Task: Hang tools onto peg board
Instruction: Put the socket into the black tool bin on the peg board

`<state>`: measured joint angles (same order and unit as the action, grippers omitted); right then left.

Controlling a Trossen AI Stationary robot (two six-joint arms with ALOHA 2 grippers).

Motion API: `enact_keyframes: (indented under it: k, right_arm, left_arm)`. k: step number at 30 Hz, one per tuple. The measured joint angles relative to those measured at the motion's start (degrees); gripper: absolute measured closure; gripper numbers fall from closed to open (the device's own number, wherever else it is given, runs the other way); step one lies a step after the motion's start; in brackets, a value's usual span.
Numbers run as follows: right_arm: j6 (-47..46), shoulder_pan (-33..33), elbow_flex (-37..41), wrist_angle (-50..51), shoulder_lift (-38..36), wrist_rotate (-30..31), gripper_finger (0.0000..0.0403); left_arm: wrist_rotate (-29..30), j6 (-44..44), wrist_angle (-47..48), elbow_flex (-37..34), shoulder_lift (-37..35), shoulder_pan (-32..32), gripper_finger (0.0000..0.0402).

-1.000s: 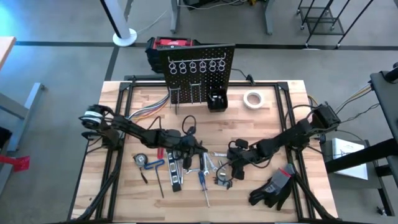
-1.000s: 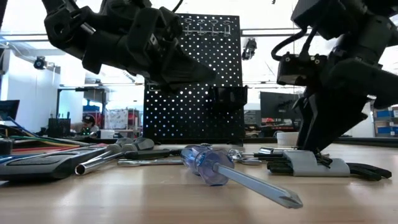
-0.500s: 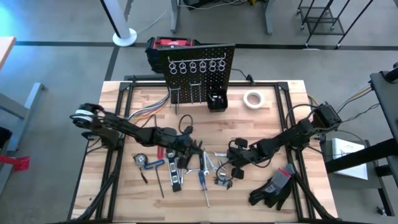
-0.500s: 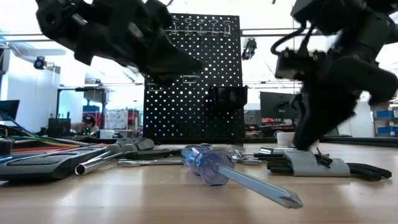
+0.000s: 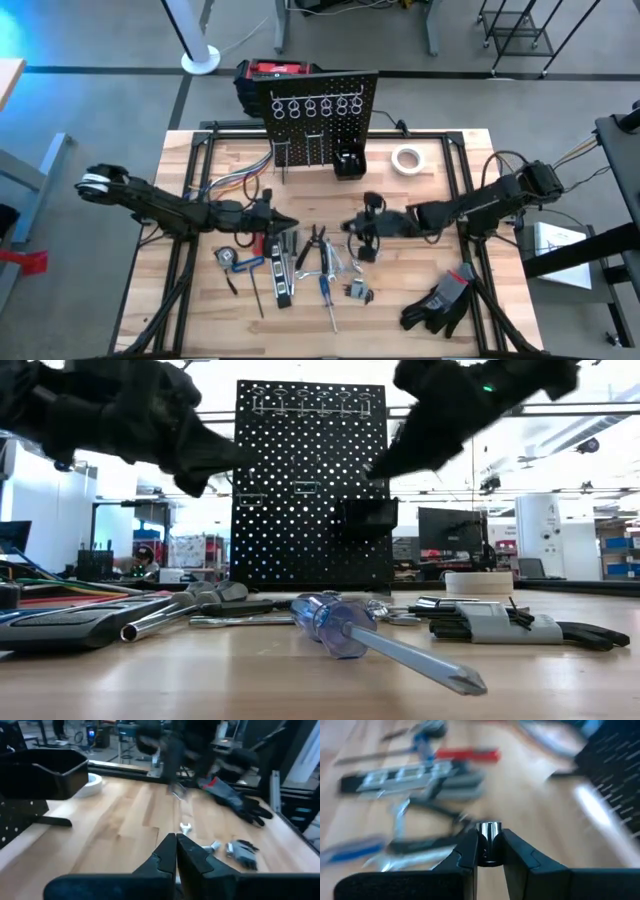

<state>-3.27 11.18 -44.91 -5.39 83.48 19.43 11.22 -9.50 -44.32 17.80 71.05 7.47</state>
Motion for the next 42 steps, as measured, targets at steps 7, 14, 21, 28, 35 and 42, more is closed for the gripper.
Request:
enact_keyframes:
  k: [7, 14, 21, 28, 35, 42]
  right_arm:
    - [3.61, -10.54, -4.39, -0.05, -0.77, 0.23, 0.0357]
    - [1.84, -19.94, -7.79, 0.58, -0.15, 0.23, 0.0357]
    - [-2.88, -24.24, -8.86, 0.5, 0.69, 0.2, 0.0312]
    - [-5.43, -25.29, -8.85, 0.58, 1.08, 0.14, 0.0217]
    - [-5.84, -21.62, -8.83, 5.31, -0.14, -0.41, 0.0186]
    - [-6.46, -11.44, -8.72, 10.63, -0.5, -0.78, 0.0195]
  left_arm:
    - [0.27, -0.48, -1.65, -1.0, -0.7, 0.26, 0.0401]
    - [0.31, -0.65, -0.8, -1.01, -0.59, 0.24, 0.0401]
    - [0.36, -1.07, -0.14, -1.01, -0.48, 0.21, 0.0401]
    - [0.34, -0.11, 1.26, -1.03, -0.44, 0.21, 0.0401]
    - [0.38, -1.84, 1.23, -0.96, -0.44, 0.21, 0.0401]
    - [0.61, -1.52, 1.65, -0.96, 0.23, 0.13, 0.0401]
